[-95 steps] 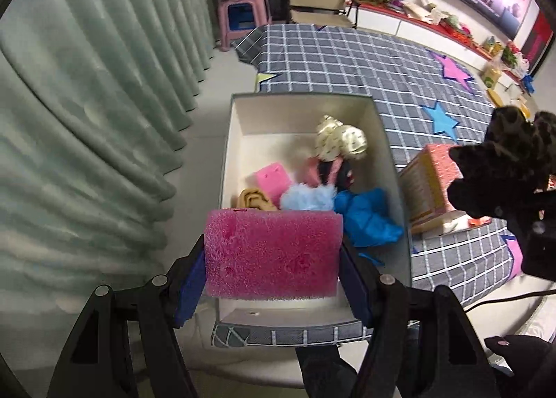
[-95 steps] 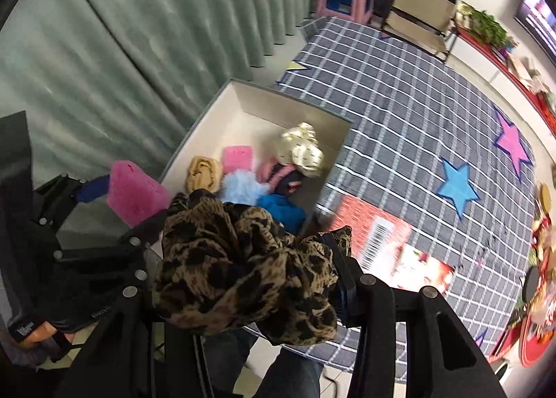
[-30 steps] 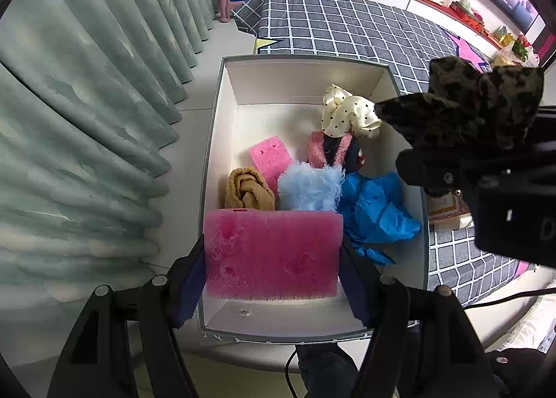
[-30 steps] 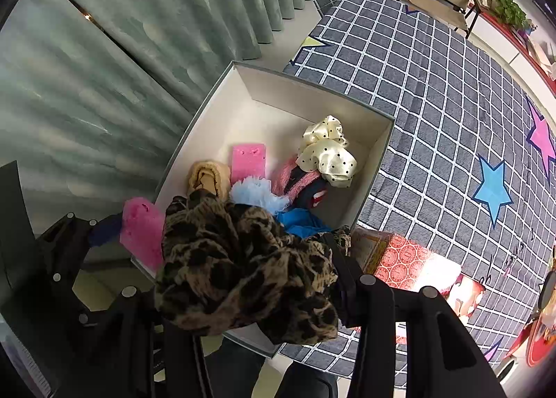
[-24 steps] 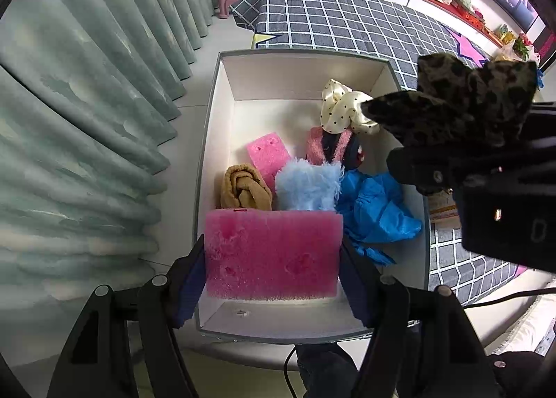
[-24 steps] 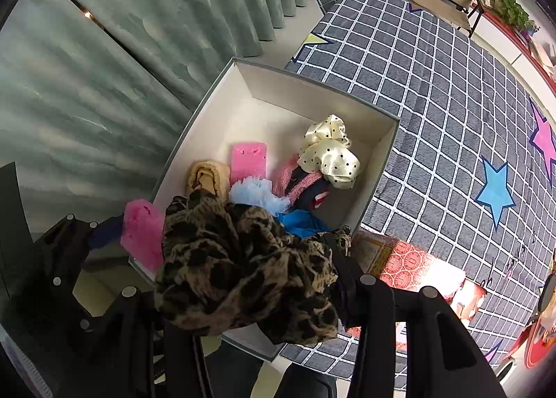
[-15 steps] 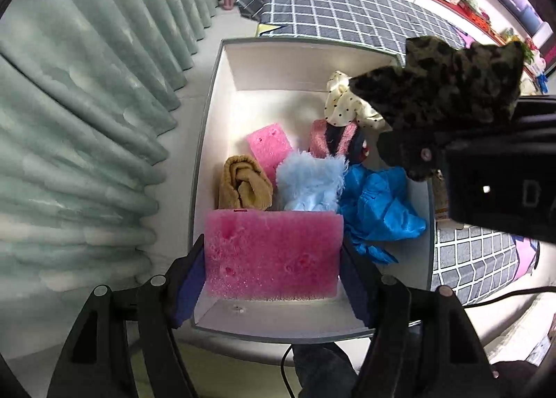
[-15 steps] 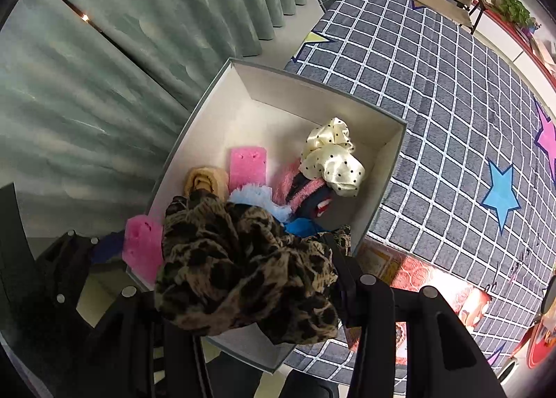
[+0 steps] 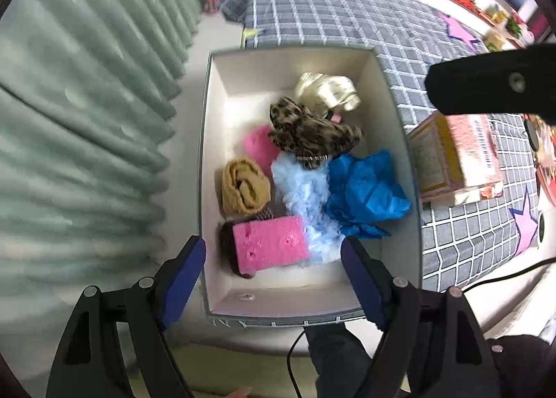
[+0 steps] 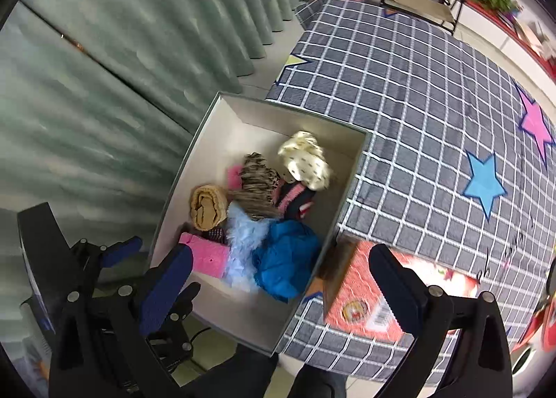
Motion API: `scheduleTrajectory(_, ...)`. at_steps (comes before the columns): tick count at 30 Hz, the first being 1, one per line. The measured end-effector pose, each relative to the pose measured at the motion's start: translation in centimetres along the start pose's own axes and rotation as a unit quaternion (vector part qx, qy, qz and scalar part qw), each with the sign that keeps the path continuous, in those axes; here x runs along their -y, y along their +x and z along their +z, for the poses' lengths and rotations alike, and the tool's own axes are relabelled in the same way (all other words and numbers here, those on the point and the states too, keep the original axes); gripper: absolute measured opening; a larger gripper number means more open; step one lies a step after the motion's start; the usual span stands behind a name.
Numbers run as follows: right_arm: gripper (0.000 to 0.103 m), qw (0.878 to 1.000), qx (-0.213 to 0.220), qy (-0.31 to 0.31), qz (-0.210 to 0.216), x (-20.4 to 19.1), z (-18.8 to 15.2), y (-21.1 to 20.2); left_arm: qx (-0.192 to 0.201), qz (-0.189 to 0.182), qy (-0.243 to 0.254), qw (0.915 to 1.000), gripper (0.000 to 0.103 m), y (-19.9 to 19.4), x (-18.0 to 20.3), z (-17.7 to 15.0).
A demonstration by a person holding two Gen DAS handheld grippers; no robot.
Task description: Organize soft objects
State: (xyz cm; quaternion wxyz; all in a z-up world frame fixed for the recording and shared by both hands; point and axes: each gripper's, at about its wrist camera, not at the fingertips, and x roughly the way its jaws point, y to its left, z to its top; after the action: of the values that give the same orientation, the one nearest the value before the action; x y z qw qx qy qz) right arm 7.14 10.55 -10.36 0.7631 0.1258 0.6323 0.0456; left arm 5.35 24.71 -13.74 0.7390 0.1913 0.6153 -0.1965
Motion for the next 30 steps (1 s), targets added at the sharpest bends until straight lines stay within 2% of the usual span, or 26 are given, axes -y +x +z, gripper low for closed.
scheduleTrajectory(3,0.102,0.999,0.024,0.023,0.000,0.8,-1.0,-1.7,0.024,-0.002,0.000,0.9997,0.083,-1.8,0.5,-0.2)
scheduleTrajectory(6,0.102,0.998,0.030,0.046,0.005,1.7,-1.9,-2.7,-0.004,-0.045,-0.006,0.9990,0.083,-1.7,0.5,-0.2)
scheduleTrajectory(7,0.102,0.998,0.029,0.048,0.001,1.8,-2.2,-2.9,-0.010,-0.047,-0.011,0.9988,0.083,-1.6,0.6,-0.2)
scheduleTrajectory(11,0.102,0.998,0.036,0.045,-0.011,1.4,-3.3,-3.8,-0.001,0.008,0.002,1.0000,0.083,-2.2,1.6,-0.4)
scheduleTrajectory(18,0.102,0.998,0.030,0.053,-0.017,1.4,-4.3,-3.7,0.006,0.053,-0.006,0.9986,0.083,-3.3,1.4,-0.5)
scheduleTrajectory(23,0.102,0.998,0.024,0.038,-0.034,0.6,-3.7,-3.1,-0.003,0.053,-0.035,0.9979,0.083,-3.0,-0.1,-0.8)
scheduleTrajectory(30,0.102,0.999,0.019,-0.005,-0.048,-1.7,-2.3,-2.0,-0.011,0.055,-0.048,0.9973,0.083,-3.0,-0.8,-1.3)
